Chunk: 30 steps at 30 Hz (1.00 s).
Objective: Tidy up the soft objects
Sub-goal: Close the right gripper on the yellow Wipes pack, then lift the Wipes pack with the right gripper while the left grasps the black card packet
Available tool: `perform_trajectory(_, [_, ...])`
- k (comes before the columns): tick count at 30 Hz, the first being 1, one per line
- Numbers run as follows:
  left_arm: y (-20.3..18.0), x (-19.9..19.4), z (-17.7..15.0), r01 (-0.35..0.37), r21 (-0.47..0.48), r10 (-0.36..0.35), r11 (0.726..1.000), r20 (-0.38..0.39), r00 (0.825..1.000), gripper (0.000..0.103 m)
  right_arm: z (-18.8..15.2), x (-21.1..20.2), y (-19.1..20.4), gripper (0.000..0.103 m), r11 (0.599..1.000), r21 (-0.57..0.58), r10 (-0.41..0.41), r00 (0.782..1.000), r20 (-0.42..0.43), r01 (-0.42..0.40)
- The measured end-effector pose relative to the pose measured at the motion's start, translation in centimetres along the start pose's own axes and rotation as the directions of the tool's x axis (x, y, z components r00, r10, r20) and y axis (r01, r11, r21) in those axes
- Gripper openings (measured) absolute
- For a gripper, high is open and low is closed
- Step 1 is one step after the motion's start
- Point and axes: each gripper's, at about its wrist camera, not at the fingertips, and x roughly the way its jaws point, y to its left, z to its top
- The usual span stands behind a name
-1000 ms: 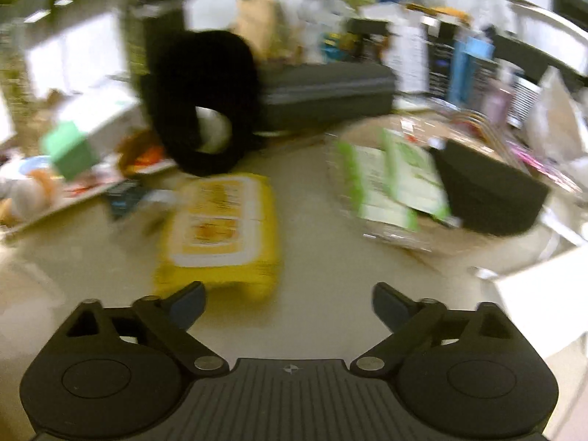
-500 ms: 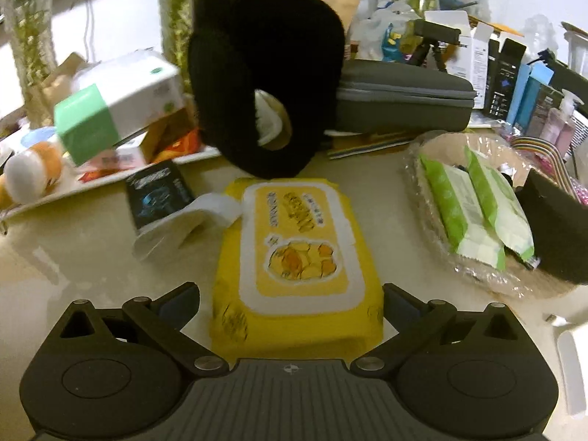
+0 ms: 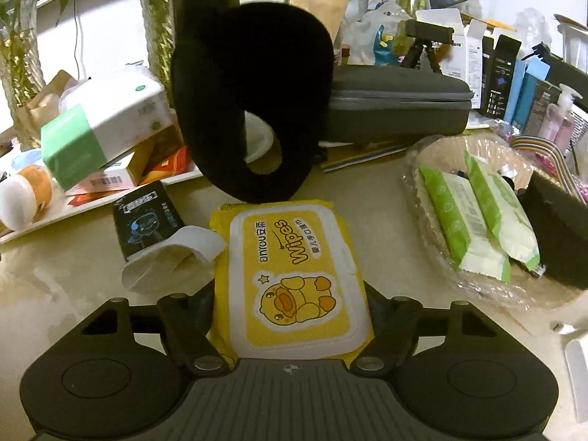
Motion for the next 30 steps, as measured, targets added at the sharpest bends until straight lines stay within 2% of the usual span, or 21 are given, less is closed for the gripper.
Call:
perform_trajectory(5, [-0.1, 0.4, 0.2, -0.002, -0.001, 0.002, 1.0, 0.01, 1.0, 0.083, -0.3, -1.5, -0.7, 0.071, 1.0, 0.019, 0.021, 1.0, -0.019, -0.021])
perform_trajectory(13, [-1.1, 2.2, 0.9, -0.028, 0.079, 0.024, 0.996, 0.048, 0.999, 0.083, -0.9, -5.0, -1.9, 0.071, 0.999, 0.03, 0.042, 0.999, -0.017, -0.041])
perform_trajectory(21, [-1.9, 5.3, 1.4, -0.049, 0.149, 0.04, 0.988, 0.059, 0.997, 0.083, -1.8, -9.4, -3.9, 0.071, 0.996, 0.088, 0.028, 0.999, 0.019, -0.029])
perform_trajectory(27, [-1.9, 7.7, 1.8, -0.044, 0.163, 0.037, 0.986, 0.043, 0.998, 0.083, -2.7, -12.3, -5.0, 0.071, 0.992, 0.129, 0.004, 0.999, 0.049, -0.011])
perform_trajectory(30, [-1.8, 8.7, 2.1, -0.049, 0.14, 0.044, 0.989, 0.035, 0.998, 0.083, -3.1, -13.5, -5.5, 0.071, 0.988, 0.158, -0.01, 0.998, 0.068, -0.001])
